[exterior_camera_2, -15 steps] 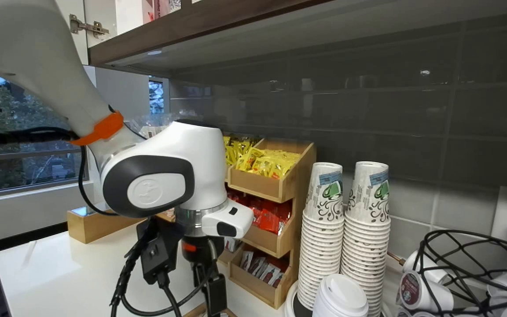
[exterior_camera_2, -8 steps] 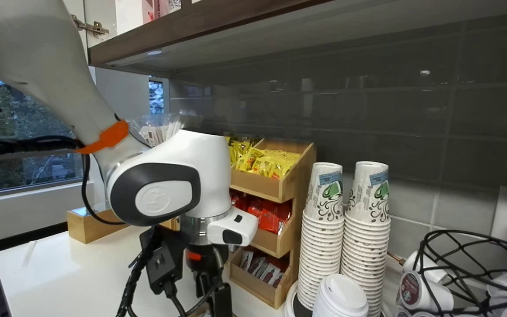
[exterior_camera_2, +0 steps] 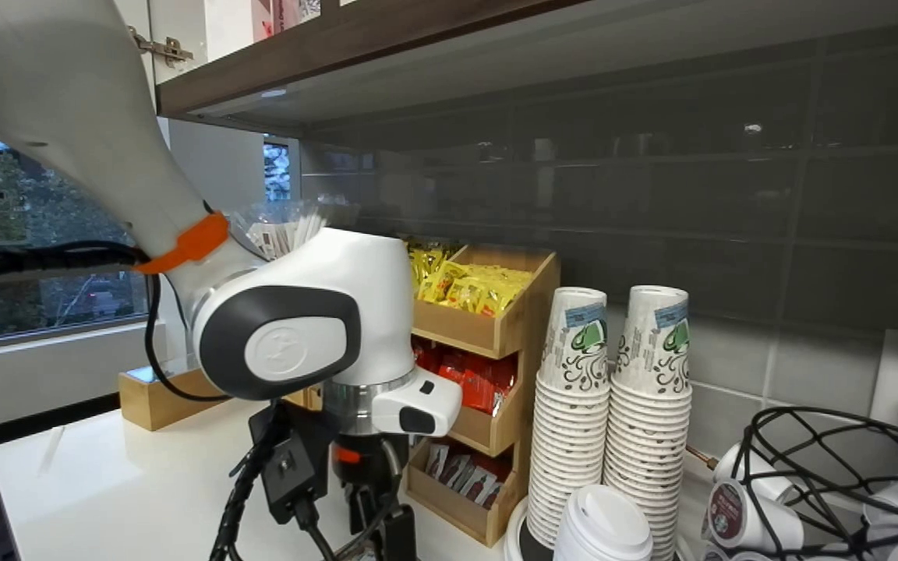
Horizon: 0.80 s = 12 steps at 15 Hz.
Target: Remove one object from the box
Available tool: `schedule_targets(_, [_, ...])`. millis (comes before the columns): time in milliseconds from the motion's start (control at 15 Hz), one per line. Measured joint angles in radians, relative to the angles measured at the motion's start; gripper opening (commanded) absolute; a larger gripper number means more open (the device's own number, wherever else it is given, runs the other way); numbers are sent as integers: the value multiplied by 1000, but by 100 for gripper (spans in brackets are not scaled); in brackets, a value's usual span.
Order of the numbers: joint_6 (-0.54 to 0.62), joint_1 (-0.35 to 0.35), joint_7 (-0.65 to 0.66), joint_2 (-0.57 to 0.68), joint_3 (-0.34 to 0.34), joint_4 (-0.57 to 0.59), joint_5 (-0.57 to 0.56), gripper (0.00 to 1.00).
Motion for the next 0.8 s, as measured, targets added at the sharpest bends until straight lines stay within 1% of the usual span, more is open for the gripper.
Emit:
schedule_targets(133, [-22,0,16,-2,-1,1,-18,97])
schedule_targets(267, [-39,0,25,-3,-3,3,-27,92])
schedule_targets(333, [-45,0,28,-4,-3,5,-29,86])
schedule_targets(400, [-49,0,29,-4,-3,7,-29,85])
schedule_targets(600, [-55,0,32,-6,-3,14,-29,77])
schedule_targets(667, [-56,0,32,-7,-3,16,-29,68])
schedule_targets(733, [-57,0,32,-7,-3,17,-29,69])
schedule_targets(800, [-58,0,33,-8,-3,19,-29,63])
